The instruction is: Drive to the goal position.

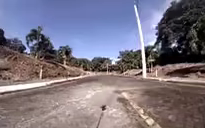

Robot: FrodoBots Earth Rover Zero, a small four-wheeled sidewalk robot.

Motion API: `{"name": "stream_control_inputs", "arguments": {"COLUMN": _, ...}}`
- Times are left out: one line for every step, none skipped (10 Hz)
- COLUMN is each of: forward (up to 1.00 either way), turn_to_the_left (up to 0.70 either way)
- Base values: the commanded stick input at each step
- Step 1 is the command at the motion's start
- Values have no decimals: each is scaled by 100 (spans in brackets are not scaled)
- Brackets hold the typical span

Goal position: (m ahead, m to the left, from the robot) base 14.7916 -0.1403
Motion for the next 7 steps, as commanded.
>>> {"name": "stream_control_inputs", "arguments": {"forward": 100, "turn_to_the_left": 0}}
{"name": "stream_control_inputs", "arguments": {"forward": 100, "turn_to_the_left": 0}}
{"name": "stream_control_inputs", "arguments": {"forward": 100, "turn_to_the_left": 0}}
{"name": "stream_control_inputs", "arguments": {"forward": 100, "turn_to_the_left": 0}}
{"name": "stream_control_inputs", "arguments": {"forward": 100, "turn_to_the_left": 0}}
{"name": "stream_control_inputs", "arguments": {"forward": 100, "turn_to_the_left": 0}}
{"name": "stream_control_inputs", "arguments": {"forward": 100, "turn_to_the_left": 0}}
